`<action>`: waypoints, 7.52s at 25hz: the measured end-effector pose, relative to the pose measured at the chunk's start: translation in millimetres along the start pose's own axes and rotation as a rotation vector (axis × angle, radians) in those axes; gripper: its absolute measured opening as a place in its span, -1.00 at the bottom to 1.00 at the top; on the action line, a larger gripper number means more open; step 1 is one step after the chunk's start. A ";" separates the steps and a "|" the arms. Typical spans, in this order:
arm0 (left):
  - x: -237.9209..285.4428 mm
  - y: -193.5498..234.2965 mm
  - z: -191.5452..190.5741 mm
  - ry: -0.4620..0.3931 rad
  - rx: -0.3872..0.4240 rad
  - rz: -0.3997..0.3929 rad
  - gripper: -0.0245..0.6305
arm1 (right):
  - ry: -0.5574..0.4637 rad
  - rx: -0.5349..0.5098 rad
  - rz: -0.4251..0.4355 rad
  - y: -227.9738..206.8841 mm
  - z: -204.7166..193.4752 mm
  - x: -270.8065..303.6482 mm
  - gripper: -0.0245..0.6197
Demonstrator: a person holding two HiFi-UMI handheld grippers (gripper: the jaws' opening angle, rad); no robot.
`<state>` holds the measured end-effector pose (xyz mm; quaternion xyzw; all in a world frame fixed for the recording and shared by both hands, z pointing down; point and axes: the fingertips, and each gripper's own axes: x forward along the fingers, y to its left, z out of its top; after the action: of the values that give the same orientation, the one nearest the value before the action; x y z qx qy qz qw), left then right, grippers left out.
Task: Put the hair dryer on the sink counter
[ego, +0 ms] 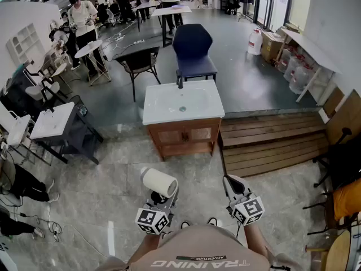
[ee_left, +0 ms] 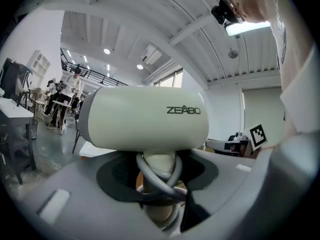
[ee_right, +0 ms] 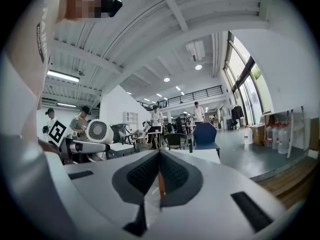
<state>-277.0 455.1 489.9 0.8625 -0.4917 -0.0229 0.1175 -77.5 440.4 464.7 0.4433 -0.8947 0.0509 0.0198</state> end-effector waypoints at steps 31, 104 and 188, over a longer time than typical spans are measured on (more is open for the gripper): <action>7.1 22.7 -16.2 0.028 -0.096 -0.185 -0.27 | 0.050 0.013 -0.113 11.3 -13.7 10.8 -0.91; 387.0 108.7 12.0 0.074 -0.099 -0.190 -0.27 | 0.138 -0.045 -0.006 -270.1 -10.9 238.9 -0.90; 821.6 217.1 -129.7 0.792 -0.391 0.110 -0.27 | 0.142 -0.001 0.168 -587.6 -6.8 485.4 -0.90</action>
<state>-16.4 -329.0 727.2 0.7389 -0.4404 0.2230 0.4586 95.4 -296.6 553.8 0.3619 -0.9251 0.0834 0.0792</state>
